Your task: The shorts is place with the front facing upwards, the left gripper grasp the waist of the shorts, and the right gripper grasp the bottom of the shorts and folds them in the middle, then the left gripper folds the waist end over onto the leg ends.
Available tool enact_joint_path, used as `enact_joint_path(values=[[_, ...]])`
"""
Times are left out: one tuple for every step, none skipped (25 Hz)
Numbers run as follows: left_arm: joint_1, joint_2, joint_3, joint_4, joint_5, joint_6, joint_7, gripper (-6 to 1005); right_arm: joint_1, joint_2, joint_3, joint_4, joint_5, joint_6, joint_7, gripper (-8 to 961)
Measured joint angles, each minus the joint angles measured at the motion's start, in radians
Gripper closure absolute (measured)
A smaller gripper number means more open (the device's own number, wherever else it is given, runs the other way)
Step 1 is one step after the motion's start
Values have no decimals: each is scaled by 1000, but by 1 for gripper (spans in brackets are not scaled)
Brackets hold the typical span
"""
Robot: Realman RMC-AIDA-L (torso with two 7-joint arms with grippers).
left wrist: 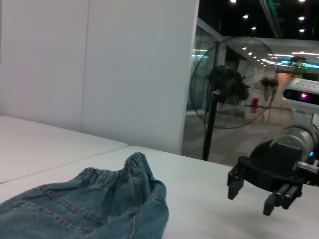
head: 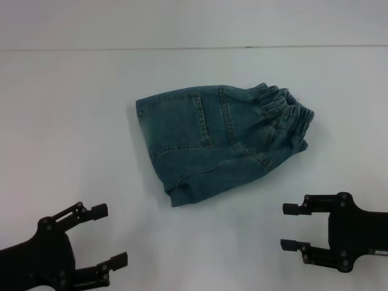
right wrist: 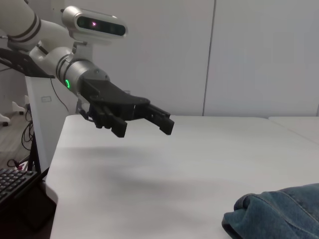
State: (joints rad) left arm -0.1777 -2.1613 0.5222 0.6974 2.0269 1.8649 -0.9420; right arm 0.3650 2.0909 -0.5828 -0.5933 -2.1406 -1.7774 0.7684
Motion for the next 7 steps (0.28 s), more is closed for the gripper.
enact_joint_path(values=[[0,0,-5,0,0,0,0,89,1,0,0,1,0,1,0,391],[0,0,-13,-1,0,0,0,89,2,0,0,4,0,2,-1,391],[0,0,-19,-1,0,0,0,89,3,0,0,6,0,3,-2,391],[0,0,-20,-2,0,-2,0,89,4,0,0,8,0,5,-2,391],[0,0,-21,-2,0,-4,0,89,4,0,0,9,0,8,-2,391],[0,0,-22,-4,-1,-7,0,89,5,0,0,10,0,11,-2,391],[0,0,-23,-7,-2,-9,0,89,5,0,0,10,0,15,-2,391]])
